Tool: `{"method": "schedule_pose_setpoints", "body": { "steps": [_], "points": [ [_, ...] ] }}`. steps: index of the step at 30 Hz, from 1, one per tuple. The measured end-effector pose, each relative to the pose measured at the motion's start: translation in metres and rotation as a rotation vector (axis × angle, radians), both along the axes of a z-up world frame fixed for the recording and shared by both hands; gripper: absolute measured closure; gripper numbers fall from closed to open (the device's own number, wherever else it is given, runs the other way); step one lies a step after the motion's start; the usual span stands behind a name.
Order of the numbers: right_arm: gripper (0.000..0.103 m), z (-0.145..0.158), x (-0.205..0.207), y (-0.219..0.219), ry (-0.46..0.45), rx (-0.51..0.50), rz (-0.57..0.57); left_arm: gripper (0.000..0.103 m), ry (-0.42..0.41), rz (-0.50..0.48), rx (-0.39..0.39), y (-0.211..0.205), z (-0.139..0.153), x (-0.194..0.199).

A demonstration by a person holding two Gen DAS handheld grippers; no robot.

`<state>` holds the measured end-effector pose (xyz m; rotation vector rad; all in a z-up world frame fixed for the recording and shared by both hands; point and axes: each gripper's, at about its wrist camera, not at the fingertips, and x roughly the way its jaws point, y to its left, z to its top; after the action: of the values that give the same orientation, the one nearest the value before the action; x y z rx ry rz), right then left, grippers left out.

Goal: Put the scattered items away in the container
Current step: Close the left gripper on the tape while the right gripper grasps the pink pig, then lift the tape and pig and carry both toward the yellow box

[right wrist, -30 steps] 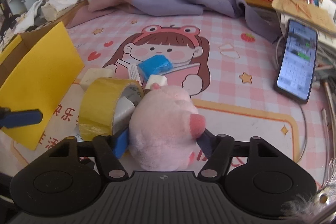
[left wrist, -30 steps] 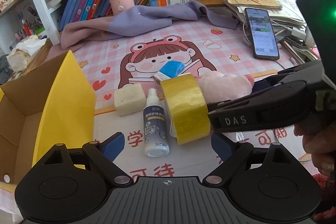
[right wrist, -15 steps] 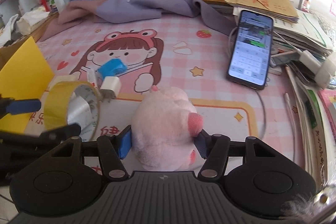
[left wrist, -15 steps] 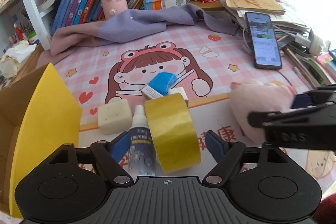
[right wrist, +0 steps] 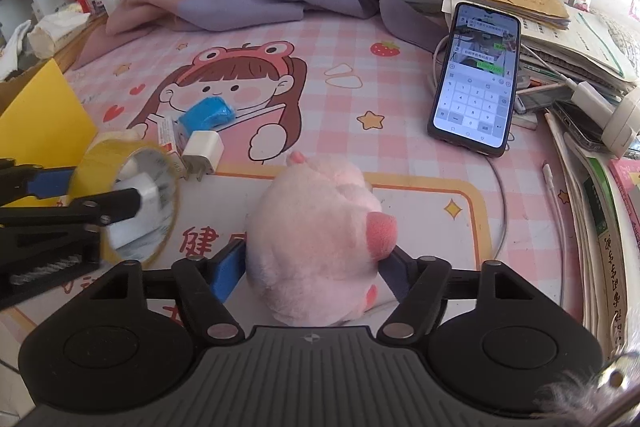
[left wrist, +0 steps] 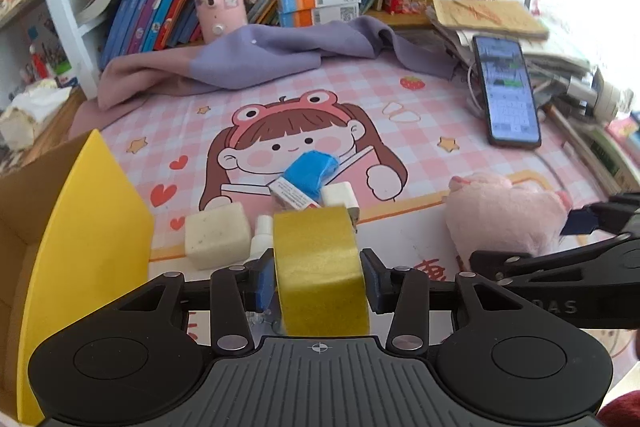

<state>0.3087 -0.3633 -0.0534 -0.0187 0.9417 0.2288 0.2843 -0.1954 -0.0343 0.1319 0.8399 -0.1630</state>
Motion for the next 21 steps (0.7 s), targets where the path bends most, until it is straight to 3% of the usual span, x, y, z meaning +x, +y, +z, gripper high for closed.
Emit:
{"method": "schedule_pose_setpoints", "body": {
  "steps": [6,8,9,11,12,17,21],
  "points": [
    [0.029,-0.004,0.005,0.002,0.021,0.007,-0.001,0.061,0.029,0.008,-0.084,0.008,0.004,-0.003],
    [0.029,-0.004,0.006,0.002,0.022,0.007,-0.001,0.062,-0.007,-0.002,-0.102,0.009,0.011,-0.008],
    [0.029,-0.005,0.006,0.002,0.023,0.009,-0.003,0.062,-0.01,-0.01,-0.149,0.011,0.014,-0.008],
    [0.029,-0.006,0.008,0.001,0.032,0.012,-0.008,0.062,0.044,-0.018,-0.335,0.023,0.012,-0.004],
    [0.029,-0.006,0.009,0.001,0.036,0.013,-0.01,0.062,0.07,-0.011,-0.373,0.026,0.007,-0.002],
    [0.03,-0.007,0.01,0.001,0.036,0.005,-0.011,0.062,0.09,-0.006,-0.278,0.02,-0.006,0.002],
    [0.03,-0.007,0.009,0.001,0.041,0.005,-0.01,0.062,0.067,-0.066,-0.185,0.005,-0.006,-0.001]
  ]
}}
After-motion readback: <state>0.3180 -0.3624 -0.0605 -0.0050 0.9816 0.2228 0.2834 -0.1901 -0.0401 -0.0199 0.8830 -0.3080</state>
